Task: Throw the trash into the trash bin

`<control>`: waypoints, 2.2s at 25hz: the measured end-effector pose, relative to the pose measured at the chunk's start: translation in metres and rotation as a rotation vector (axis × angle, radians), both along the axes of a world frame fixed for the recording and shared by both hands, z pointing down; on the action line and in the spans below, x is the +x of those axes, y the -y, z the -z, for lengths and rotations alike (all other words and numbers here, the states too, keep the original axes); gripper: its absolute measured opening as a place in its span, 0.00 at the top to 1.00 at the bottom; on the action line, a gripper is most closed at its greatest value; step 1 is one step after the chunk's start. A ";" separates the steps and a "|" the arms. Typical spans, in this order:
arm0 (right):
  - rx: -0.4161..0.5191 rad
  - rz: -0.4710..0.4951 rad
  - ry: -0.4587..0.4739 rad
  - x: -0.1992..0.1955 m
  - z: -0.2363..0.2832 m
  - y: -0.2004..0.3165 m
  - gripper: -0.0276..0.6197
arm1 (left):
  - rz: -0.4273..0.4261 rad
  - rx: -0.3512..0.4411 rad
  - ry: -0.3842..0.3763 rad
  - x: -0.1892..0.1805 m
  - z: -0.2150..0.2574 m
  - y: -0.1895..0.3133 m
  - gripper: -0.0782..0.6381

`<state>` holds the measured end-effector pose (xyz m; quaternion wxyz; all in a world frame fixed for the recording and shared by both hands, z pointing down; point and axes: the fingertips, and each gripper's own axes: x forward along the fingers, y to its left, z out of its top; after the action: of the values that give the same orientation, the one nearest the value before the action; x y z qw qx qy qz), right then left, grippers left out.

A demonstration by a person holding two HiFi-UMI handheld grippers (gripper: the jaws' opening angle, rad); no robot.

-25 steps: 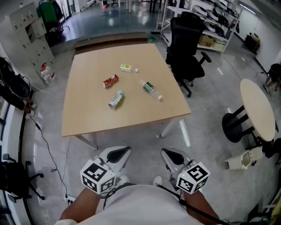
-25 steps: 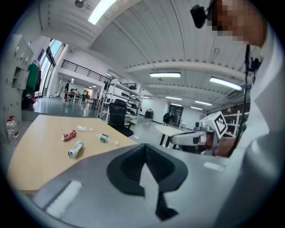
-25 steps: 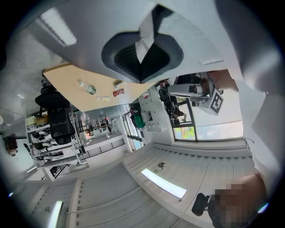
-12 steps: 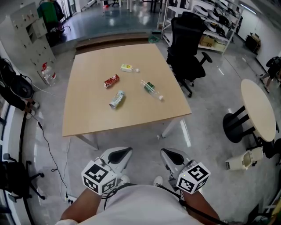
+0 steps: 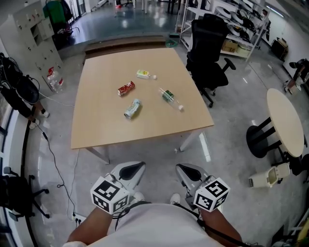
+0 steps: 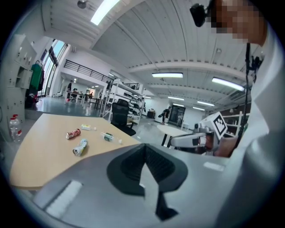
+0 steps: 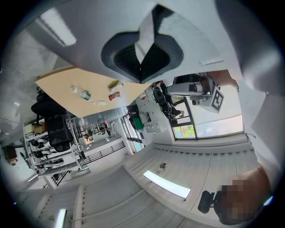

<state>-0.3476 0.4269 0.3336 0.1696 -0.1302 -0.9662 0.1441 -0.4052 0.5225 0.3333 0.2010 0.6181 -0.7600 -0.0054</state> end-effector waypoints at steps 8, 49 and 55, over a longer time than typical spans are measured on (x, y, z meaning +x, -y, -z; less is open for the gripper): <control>-0.009 0.001 -0.001 -0.021 -0.005 -0.024 0.95 | 0.048 0.034 0.000 -0.023 0.001 -0.032 0.88; -0.275 -0.113 -0.292 -0.297 -0.139 0.009 0.85 | 0.243 -0.140 -0.031 -0.220 -0.078 -0.065 0.88; -0.395 -0.171 -0.377 -0.335 -0.186 0.026 0.77 | 0.205 -0.187 -0.065 -0.242 -0.103 -0.033 0.88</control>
<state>-0.6828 0.4011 0.5192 0.3047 -0.0496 -0.8783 0.3651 -0.6472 0.5553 0.4359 0.2805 0.5152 -0.8095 0.0248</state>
